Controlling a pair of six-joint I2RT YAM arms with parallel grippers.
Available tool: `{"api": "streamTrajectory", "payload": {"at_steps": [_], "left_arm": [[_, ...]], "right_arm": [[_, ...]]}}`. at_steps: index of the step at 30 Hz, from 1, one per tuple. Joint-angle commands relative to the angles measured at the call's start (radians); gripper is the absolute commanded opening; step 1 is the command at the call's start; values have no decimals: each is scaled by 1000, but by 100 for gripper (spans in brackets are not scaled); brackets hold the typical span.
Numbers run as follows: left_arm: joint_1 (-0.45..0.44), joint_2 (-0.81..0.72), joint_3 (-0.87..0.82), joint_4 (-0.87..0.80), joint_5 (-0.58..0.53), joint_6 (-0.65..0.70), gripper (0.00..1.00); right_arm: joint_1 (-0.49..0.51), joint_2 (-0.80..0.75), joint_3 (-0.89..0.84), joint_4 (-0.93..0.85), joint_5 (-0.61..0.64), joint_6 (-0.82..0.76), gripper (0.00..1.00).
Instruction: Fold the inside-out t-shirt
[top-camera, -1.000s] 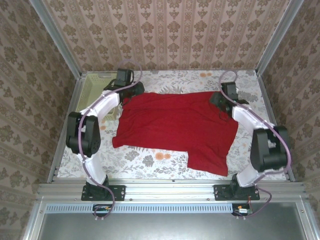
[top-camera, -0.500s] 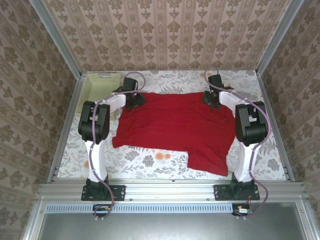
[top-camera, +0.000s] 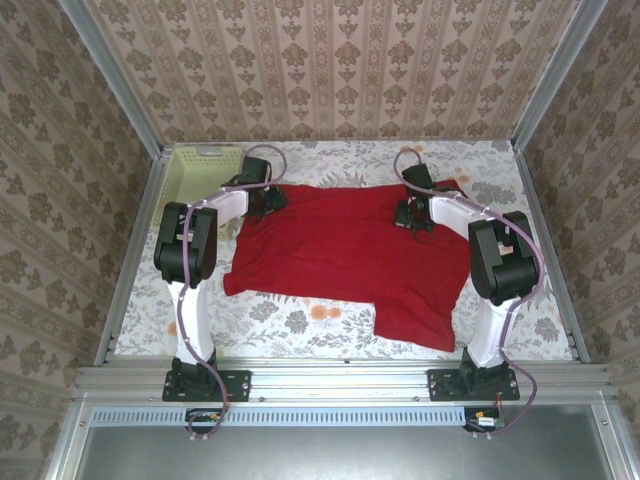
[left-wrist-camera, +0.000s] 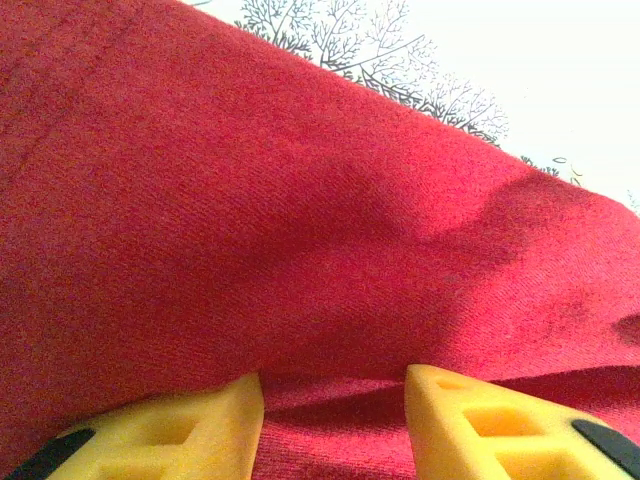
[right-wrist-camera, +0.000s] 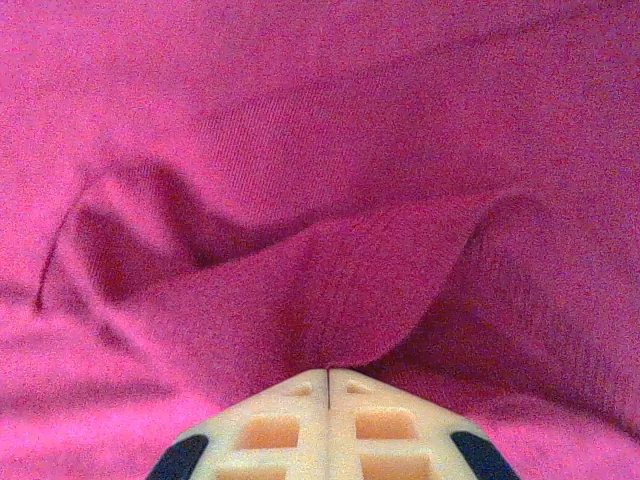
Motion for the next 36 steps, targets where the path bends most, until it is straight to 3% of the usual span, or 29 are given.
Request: {"api": "streamTrajectory", "payload": {"at_steps": [1,5,9,13,17,24,32,36], "left_arm": [[14,-2,-42,-45,-21,-15,44],[21,-12,-52,-45,-28,-12,44],[25,-21,-59,-45,-32,-6,45],[32,-27,-59,-52,-37,1,46],[38,-30,-51,-62,-40,10,47],[36,-32,-38,-64,-29,12,48],[25,-26,-31,-74,-29,18,48],[25,-23,-34,-73,-31,18,48]], "right_arm": [[41,-103,-71,-22,21,33,1],[90,-171,-175,-10,33,90,2],[122,-206,-245,32,-34,126,17],[127,-236,-233,-2,-93,113,41],[92,-282,-166,-70,-13,58,49],[-32,-115,8,-110,45,24,47],[-60,52,118,-162,136,-28,50],[-58,66,107,-185,104,-47,47]]}}
